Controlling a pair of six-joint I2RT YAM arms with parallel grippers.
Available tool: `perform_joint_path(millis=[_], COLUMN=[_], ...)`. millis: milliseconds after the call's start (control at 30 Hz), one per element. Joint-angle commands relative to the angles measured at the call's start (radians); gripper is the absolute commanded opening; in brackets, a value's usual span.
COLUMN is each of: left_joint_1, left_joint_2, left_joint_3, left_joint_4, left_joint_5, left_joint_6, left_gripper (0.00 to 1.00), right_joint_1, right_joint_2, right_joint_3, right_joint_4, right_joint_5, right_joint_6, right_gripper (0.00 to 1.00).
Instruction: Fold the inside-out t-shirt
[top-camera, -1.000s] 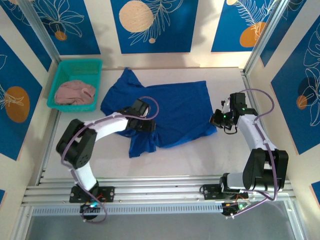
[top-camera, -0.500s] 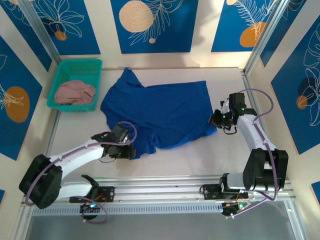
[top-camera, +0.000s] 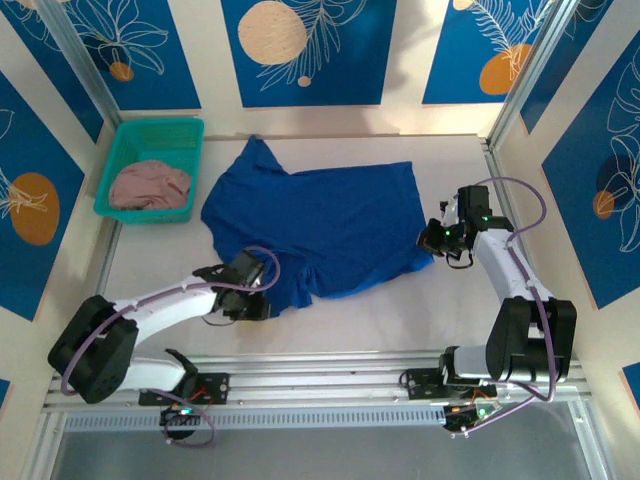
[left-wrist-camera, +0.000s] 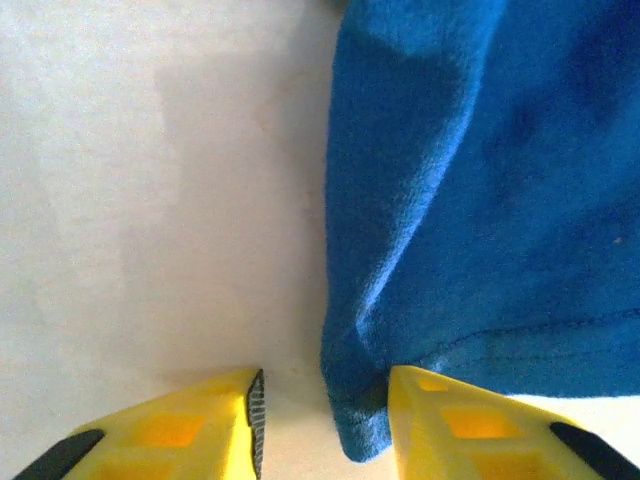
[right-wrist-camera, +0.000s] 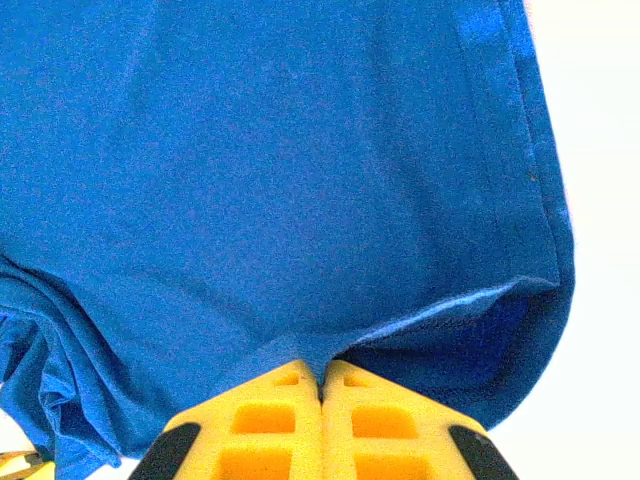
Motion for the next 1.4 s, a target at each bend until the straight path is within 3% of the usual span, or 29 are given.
perform_joint_path(millis=[0, 200, 333, 467, 633, 800, 1067, 1267, 1367], left_joint_1=[-0.052, -0.058, -0.031, 0.068, 0.143, 0.143, 0.142, 0.143, 0.142], left_joint_2=[0.037, -0.021, -0.135, -0.288, -0.324, -0.374, -0.347, -0.193, -0.061], left_joint_3=[0.004, 0.008, 0.017, 0.099, 0.41, 0.73, 1.269, 1.681, 1.86], left_joint_4=[0.049, 0.038, 0.011, -0.019, -0.05, -0.083, -0.169, -0.292, -0.315], left_joint_5=[0.058, -0.015, -0.109, -0.221, -0.39, -0.526, -0.508, -0.48, -0.555], left_joint_6=[-0.017, -0.026, -0.033, 0.011, 0.158, 0.357, 0.557, 0.668, 0.755], left_gripper=[0.27, 0.02, 0.0, 0.0, 0.0, 0.0, 0.0, 0.0, 0.0], right_joint_1=[0.007, 0.01, 0.011, 0.01, 0.01, 0.009, 0.012, 0.012, 0.012], right_joint_2=[-0.019, -0.025, -0.042, -0.066, -0.078, -0.177, -0.347, -0.39, -0.379], right_joint_3=[-0.012, -0.01, -0.01, 0.012, 0.179, 0.403, 0.757, 0.993, 1.077], right_joint_4=[-0.005, 0.0, 0.014, 0.063, 0.079, -0.053, -0.164, -0.221, -0.227], right_joint_5=[-0.02, -0.02, -0.012, -0.042, -0.078, 0.04, 0.125, 0.164, 0.182], right_joint_6=[-0.008, -0.005, 0.002, 0.03, 0.052, -0.021, -0.038, -0.063, -0.077], right_gripper=[0.0, 0.0, 0.0, 0.0, 0.0, 0.0, 0.0, 0.0, 0.0])
